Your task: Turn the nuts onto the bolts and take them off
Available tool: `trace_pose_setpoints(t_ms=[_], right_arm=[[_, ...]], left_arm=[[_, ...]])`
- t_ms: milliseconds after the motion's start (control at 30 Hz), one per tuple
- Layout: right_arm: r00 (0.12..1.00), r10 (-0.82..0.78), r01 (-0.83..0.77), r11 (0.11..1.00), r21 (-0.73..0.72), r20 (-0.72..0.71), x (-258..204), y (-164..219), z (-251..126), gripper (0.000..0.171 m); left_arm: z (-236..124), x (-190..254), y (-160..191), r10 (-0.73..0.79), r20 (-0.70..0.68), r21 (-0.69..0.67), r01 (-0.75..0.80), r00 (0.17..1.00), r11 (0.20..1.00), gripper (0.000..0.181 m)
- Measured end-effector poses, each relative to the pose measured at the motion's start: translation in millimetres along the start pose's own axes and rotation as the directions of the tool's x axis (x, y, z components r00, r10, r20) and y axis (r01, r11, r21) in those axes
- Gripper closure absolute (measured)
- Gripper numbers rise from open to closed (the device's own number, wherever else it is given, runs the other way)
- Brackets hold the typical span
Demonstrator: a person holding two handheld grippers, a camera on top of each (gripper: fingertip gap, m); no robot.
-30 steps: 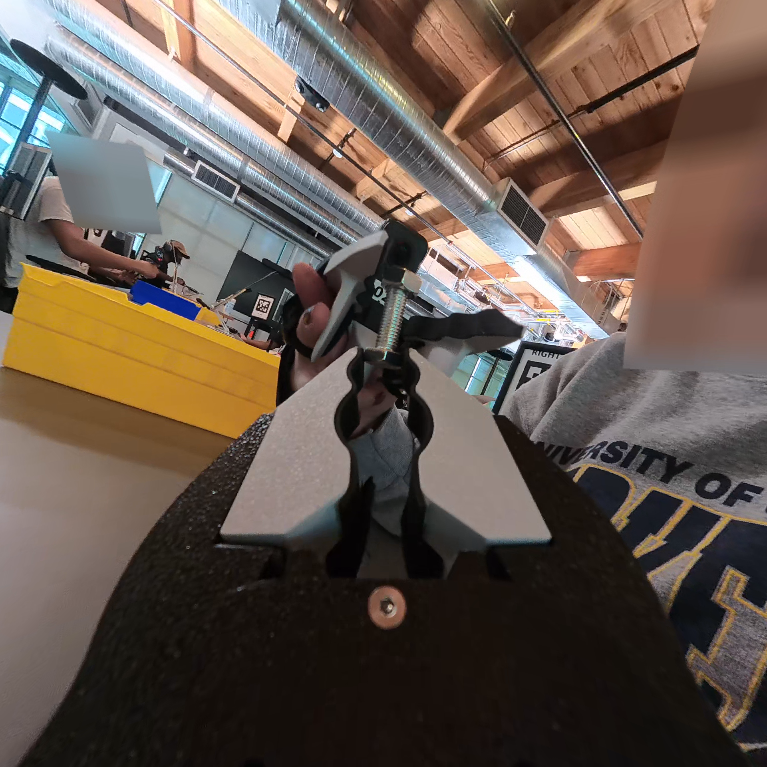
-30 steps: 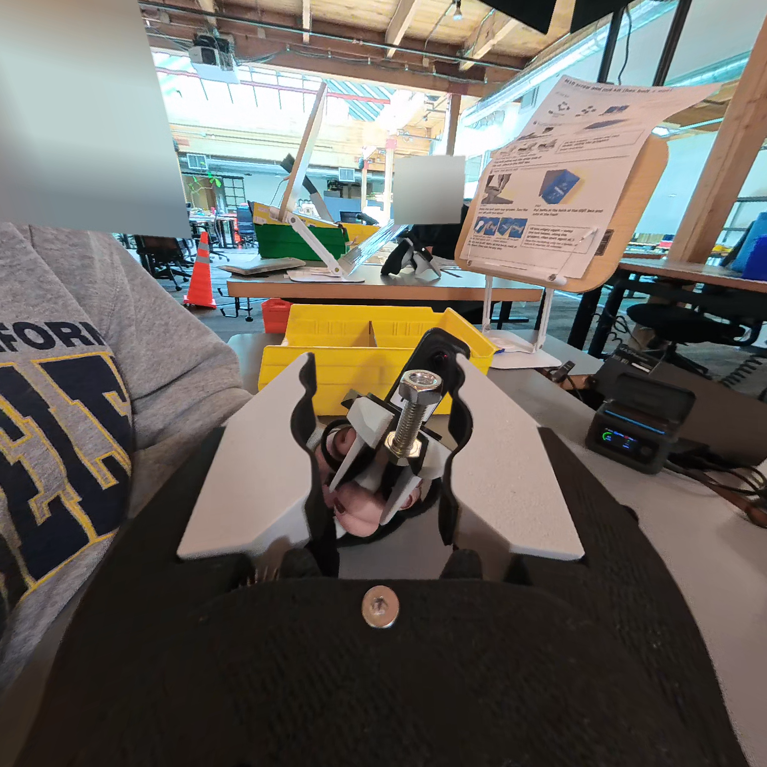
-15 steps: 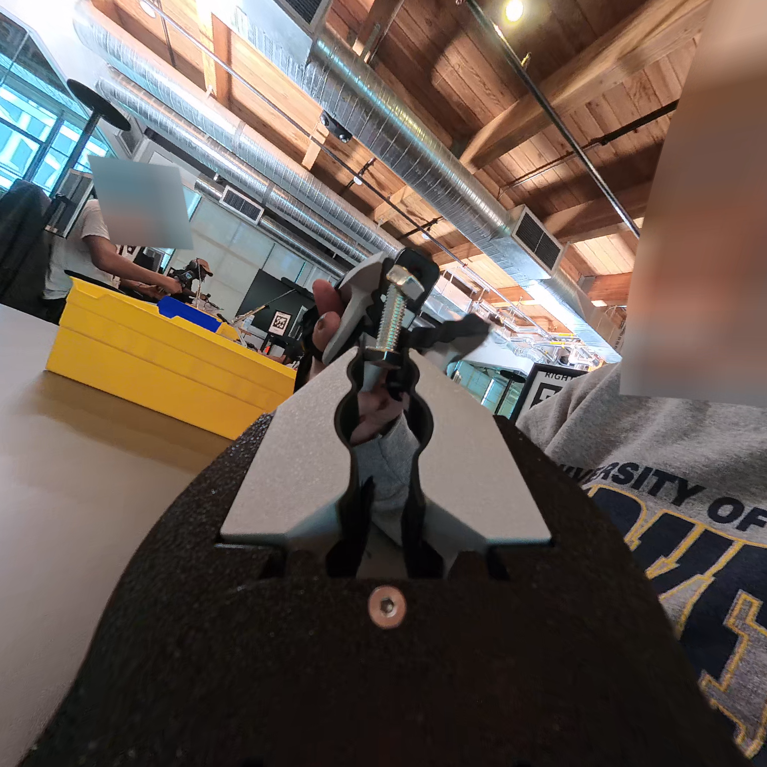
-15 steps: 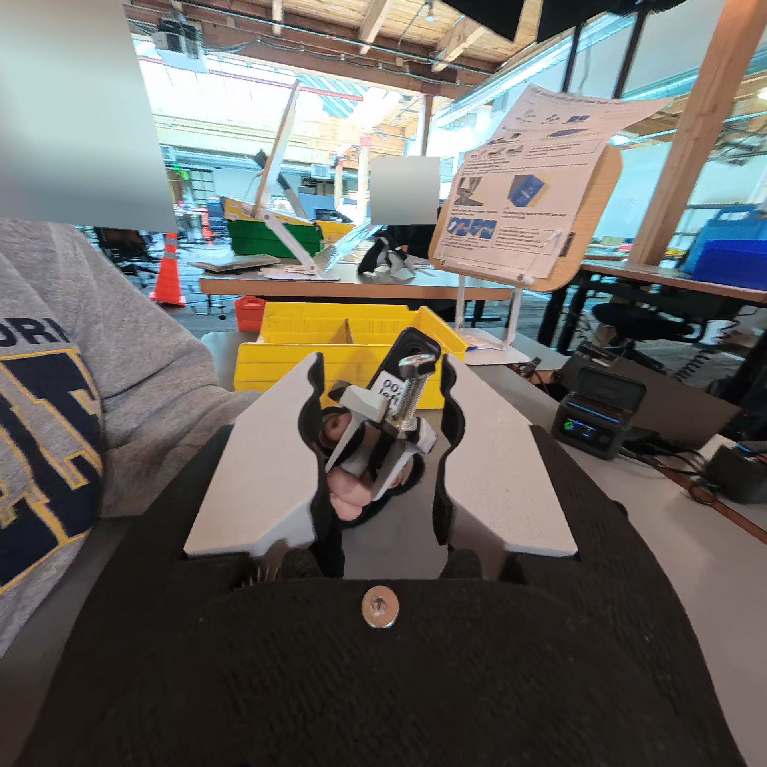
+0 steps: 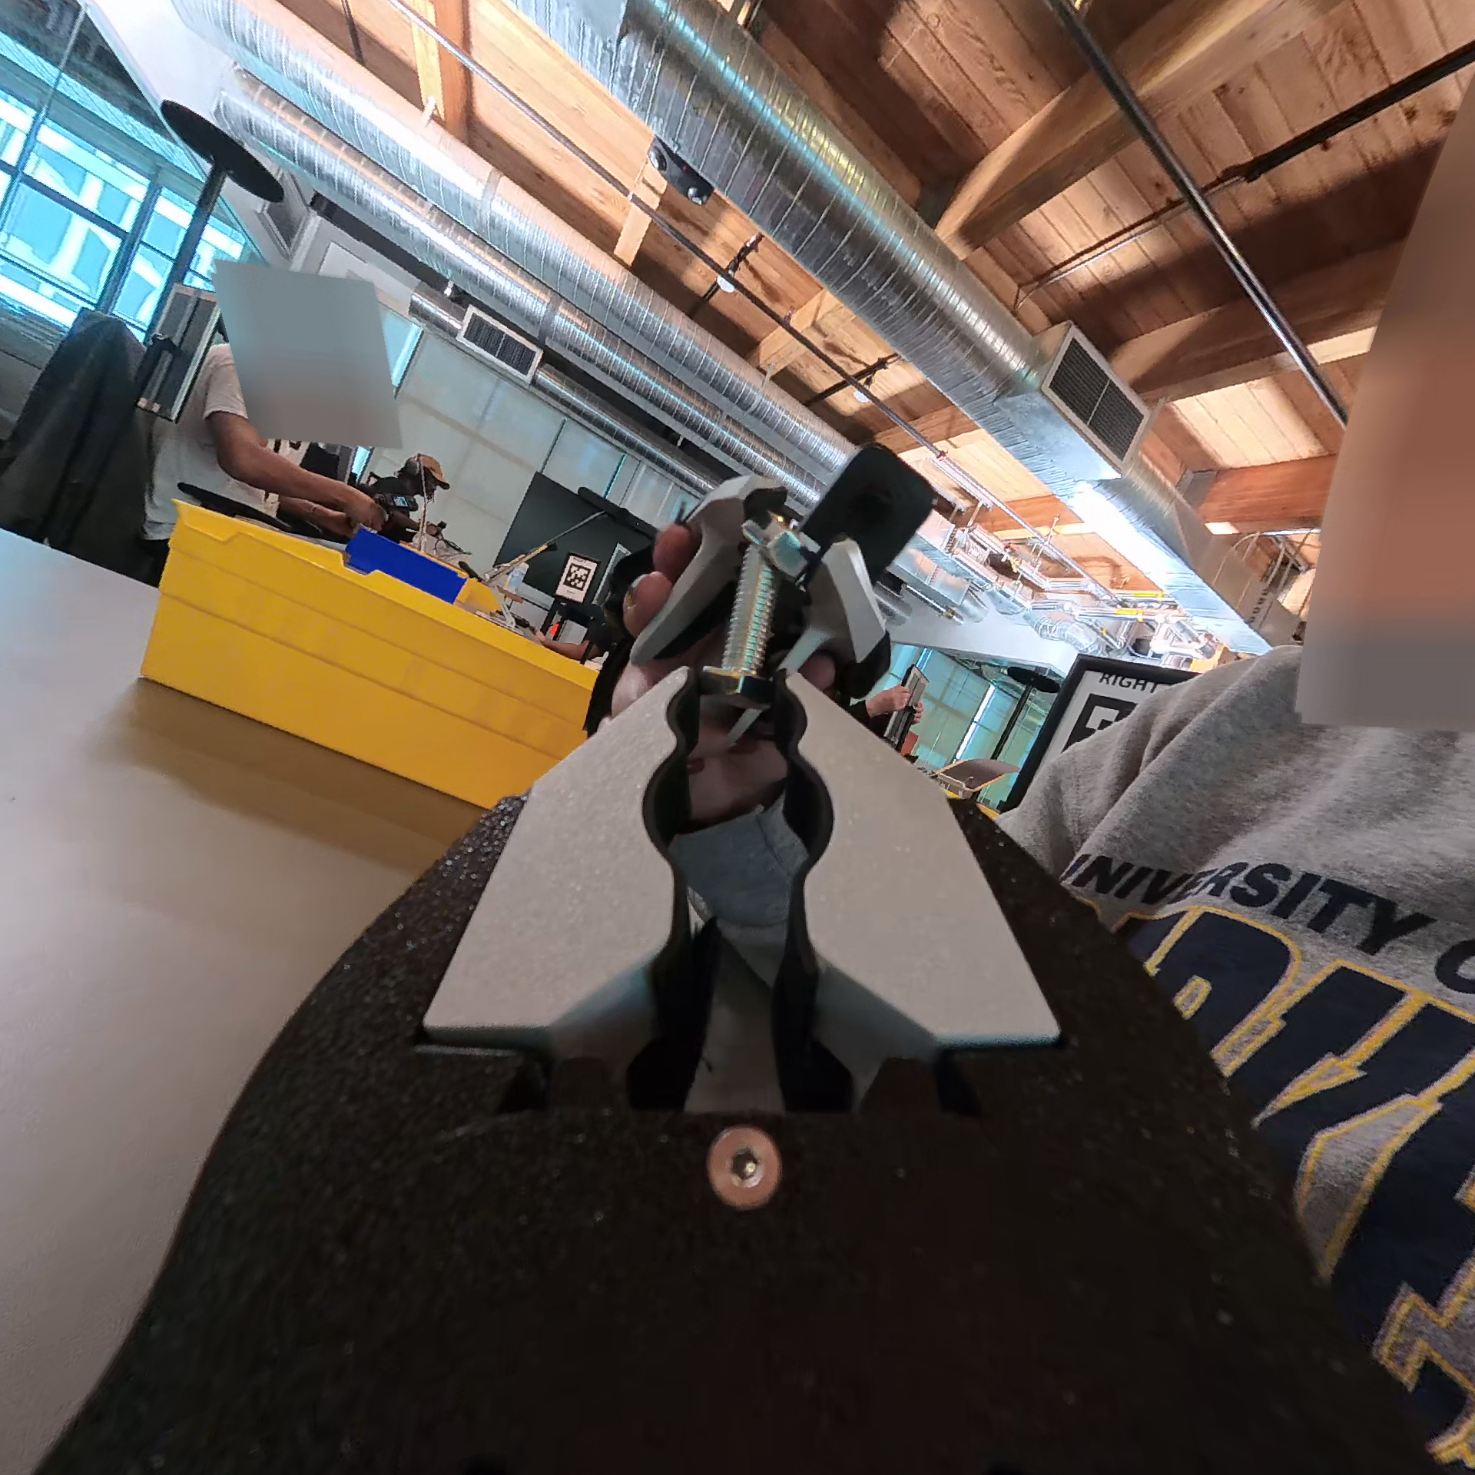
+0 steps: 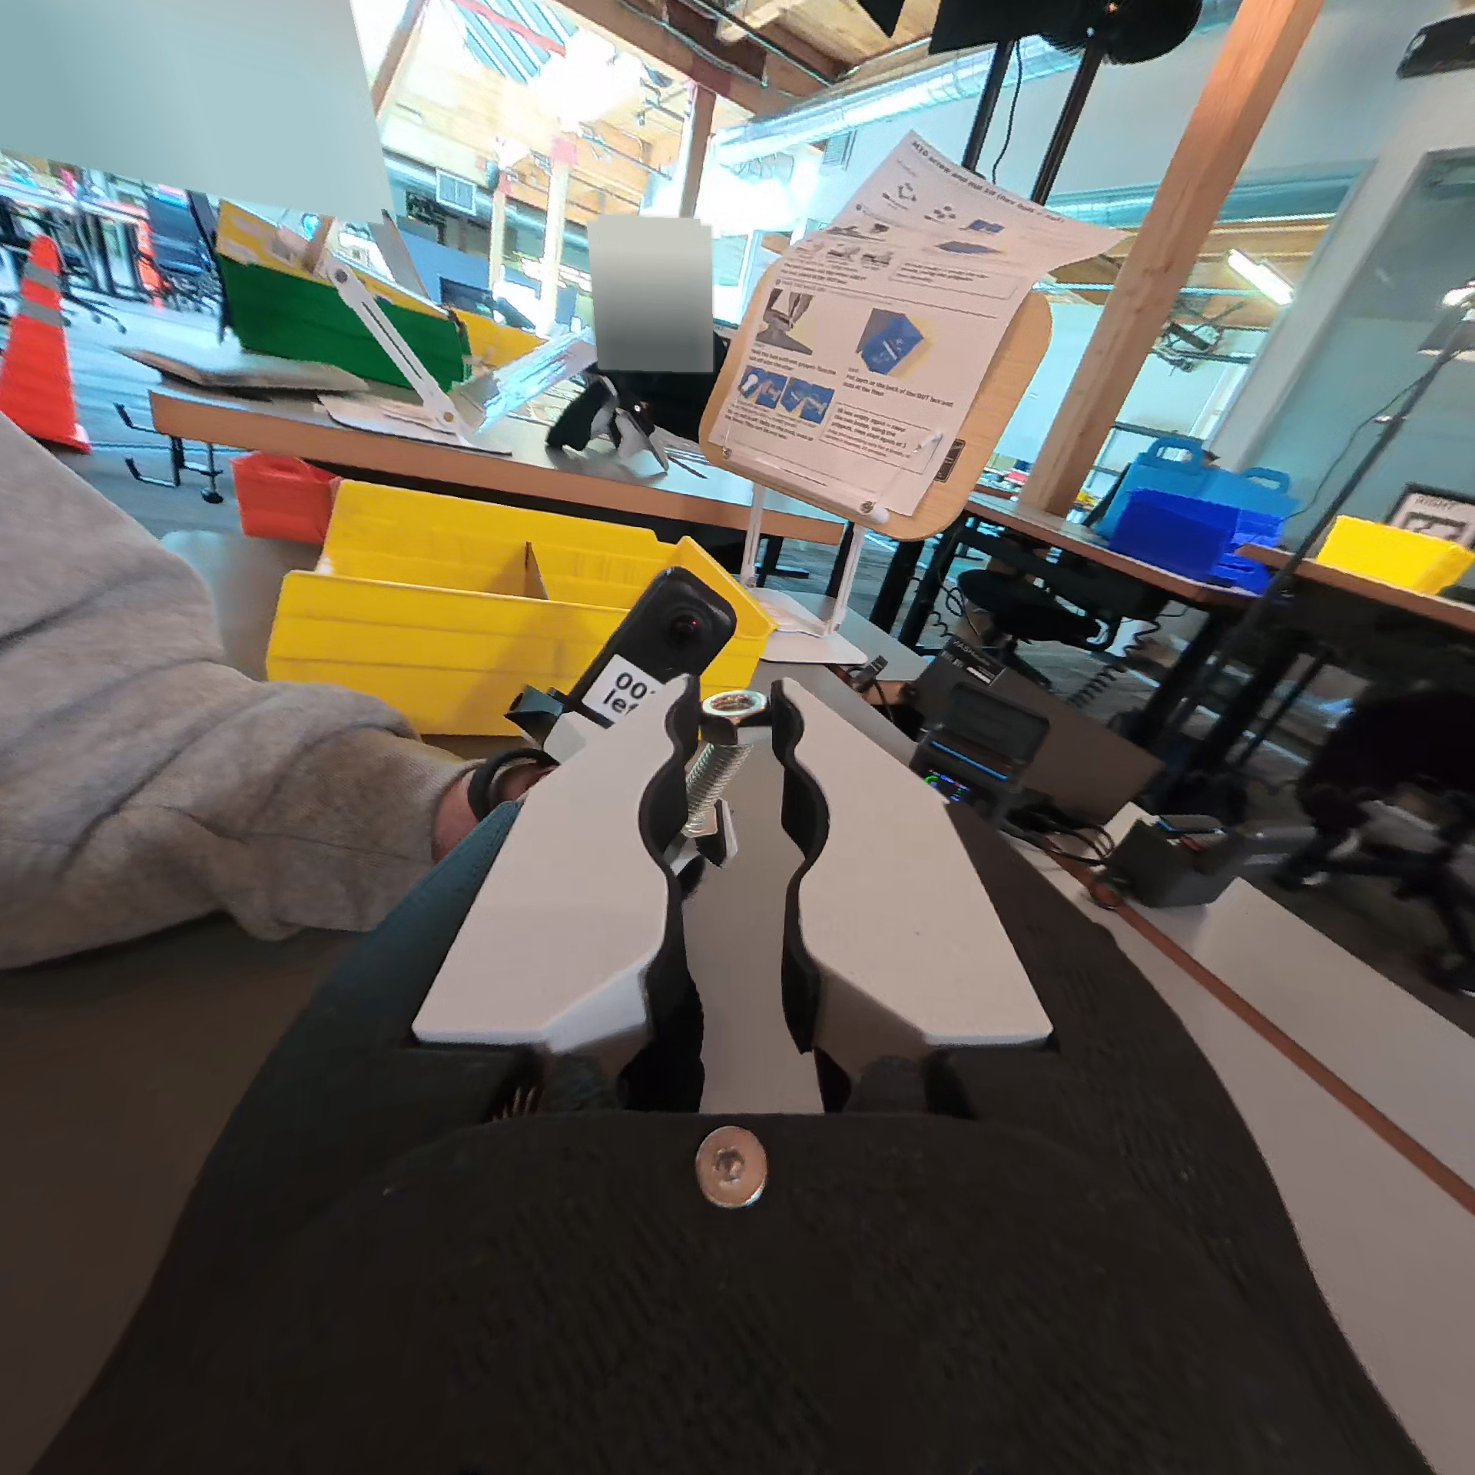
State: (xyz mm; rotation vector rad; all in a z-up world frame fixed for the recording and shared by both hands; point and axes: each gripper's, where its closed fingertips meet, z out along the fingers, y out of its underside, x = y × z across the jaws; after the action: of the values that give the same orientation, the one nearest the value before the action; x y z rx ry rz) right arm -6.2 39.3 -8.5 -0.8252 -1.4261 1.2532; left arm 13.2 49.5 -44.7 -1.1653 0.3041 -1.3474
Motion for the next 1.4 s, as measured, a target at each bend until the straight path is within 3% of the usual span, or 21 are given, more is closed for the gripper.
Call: trace_pose_setpoints(t_ms=[267,467,633,733,933,1033,1167,1267,1333,1400], right_arm=[[0.928,0.303,-0.319,0.947,0.042,0.215,-9.7,-5.4,-5.4,0.155],[0.858,0.406,-0.443,0.895,0.054,0.315,-12.5,-8.4,-9.0,0.155],[0.888,0.368,-0.398,0.915,0.058,0.276,-10.5,-7.1,-8.2,0.155],[0.905,0.332,-0.361,0.93,0.065,0.266,-11.9,-9.0,-8.6,0.142],[0.942,0.255,-0.274,0.96,0.062,0.218,-11.0,-6.8,-7.8,0.144],[0.948,0.236,-0.256,0.964,0.069,0.213,-11.7,-7.5,-8.0,0.159],[0.957,0.233,-0.249,0.966,0.071,0.174,-5.0,-2.4,-6.7,0.163],[0.963,0.256,-0.266,0.951,0.157,0.079,15.1,8.2,-2.1,0.151],[0.948,0.305,-0.317,0.911,0.262,0.089,19.5,11.9,-0.6,0.152],[0.958,0.286,-0.272,0.898,0.345,0.013,28.6,16.5,-2.7,0.146]], left_arm=[[0.8,11.3,4.3,0.065,-0.042,-0.053,-0.067,0.997,0.996,0.166],[2.4,14.3,5.2,0.053,-0.067,-0.051,-0.056,0.996,0.997,0.166],[1.3,12.1,3.0,0.033,-0.061,-0.035,-0.035,0.998,0.999,0.165],[-0.8,11.8,0.0,0.019,-0.062,-0.014,-0.019,0.998,1.0,0.166],[-0.8,13.8,-0.4,-0.004,-0.085,-0.011,0.003,0.996,1.0,0.166],[-0.9,13.9,-0.4,-0.008,-0.086,-0.011,0.007,0.996,1.0,0.166],[-0.4,5.4,-1.4,0.013,-0.025,-0.002,-0.013,1.0,1.0,0.166],[-5.6,-8.3,-6.0,0.033,0.081,0.021,-0.034,0.996,0.999,0.166],[-7.6,-15.9,-8.1,0.051,0.128,0.021,-0.054,0.99,0.998,0.166],[-9.1,-24.7,-11.5,0.086,0.208,0.025,-0.093,0.974,0.995,0.166]])
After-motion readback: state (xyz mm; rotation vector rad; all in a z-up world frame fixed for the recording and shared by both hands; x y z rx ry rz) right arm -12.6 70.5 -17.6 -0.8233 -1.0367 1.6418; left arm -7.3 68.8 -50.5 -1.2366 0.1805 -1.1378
